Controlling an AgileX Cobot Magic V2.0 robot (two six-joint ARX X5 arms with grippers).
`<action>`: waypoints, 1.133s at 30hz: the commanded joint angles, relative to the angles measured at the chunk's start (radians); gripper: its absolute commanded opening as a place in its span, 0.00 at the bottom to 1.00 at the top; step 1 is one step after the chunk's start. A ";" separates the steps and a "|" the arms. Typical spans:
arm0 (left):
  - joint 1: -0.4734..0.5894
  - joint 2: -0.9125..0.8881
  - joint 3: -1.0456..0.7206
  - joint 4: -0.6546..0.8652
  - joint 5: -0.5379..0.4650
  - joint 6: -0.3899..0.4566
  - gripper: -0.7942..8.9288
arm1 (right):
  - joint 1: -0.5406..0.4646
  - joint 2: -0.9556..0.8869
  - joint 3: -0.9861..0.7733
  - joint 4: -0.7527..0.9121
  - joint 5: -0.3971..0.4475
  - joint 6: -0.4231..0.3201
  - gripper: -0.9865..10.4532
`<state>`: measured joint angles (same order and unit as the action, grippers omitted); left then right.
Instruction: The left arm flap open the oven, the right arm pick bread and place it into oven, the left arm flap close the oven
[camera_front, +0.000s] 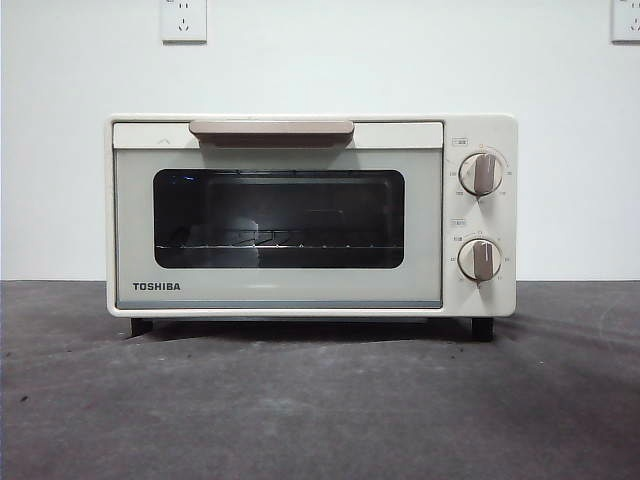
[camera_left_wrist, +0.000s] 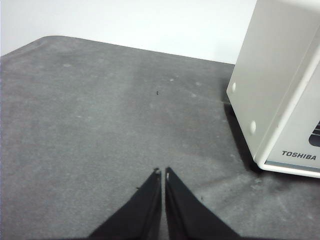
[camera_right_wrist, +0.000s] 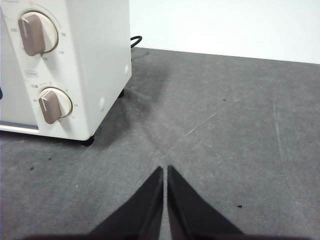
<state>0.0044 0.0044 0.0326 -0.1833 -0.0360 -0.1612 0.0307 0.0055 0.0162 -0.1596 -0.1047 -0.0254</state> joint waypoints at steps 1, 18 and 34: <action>0.002 -0.001 -0.021 -0.003 -0.004 -0.070 0.10 | -0.001 -0.002 -0.007 0.007 -0.003 0.079 0.09; -0.034 0.072 0.189 -0.011 0.056 -0.230 0.10 | 0.001 0.023 0.212 -0.075 -0.012 0.446 0.09; -0.216 0.506 0.735 -0.283 0.187 -0.064 0.10 | 0.001 0.354 0.732 -0.473 -0.231 0.292 0.09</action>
<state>-0.2012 0.4950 0.7414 -0.4667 0.1398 -0.2638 0.0307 0.3473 0.7231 -0.6323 -0.3248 0.3225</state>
